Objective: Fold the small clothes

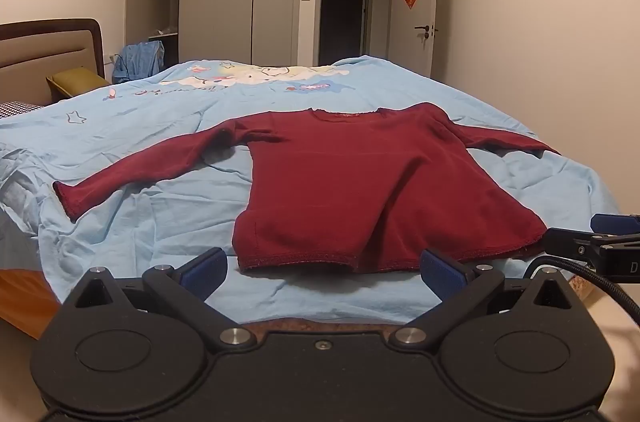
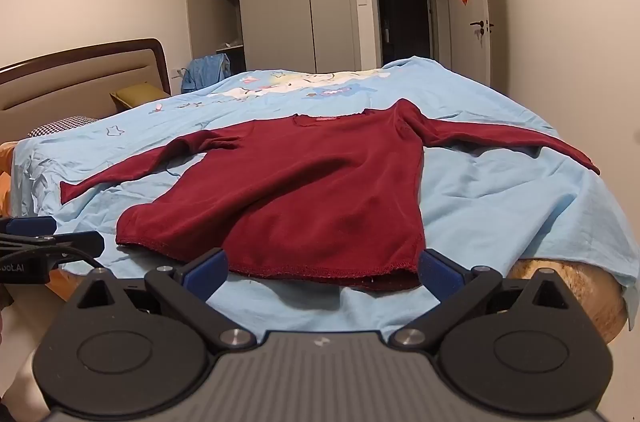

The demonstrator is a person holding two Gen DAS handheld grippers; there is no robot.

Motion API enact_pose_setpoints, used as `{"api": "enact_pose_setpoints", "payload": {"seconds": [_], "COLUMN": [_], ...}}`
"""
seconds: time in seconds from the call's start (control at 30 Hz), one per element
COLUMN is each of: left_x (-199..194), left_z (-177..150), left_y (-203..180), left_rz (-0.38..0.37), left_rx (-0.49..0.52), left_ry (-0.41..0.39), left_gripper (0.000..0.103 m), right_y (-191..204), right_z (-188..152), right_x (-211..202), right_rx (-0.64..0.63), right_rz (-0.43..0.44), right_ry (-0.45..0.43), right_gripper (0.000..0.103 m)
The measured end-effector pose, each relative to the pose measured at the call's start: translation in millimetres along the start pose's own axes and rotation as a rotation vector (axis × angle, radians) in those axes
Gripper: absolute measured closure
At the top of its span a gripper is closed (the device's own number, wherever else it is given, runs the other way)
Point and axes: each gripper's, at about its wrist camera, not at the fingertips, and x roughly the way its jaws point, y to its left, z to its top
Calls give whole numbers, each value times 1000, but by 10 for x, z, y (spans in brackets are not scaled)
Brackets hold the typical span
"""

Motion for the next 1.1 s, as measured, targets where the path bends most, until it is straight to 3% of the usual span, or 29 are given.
{"api": "enact_pose_setpoints", "payload": {"seconds": [1.1], "left_x": [1], "left_z": [-15], "left_y": [-1], "left_rz": [0], "left_rx": [-1], "left_ry": [4], "left_gripper": [1], "right_y": [-2], "right_z": [-12], "right_x": [19], "right_rx": [0], "right_rz": [-1], "right_ry": [7], "right_gripper": [0]}}
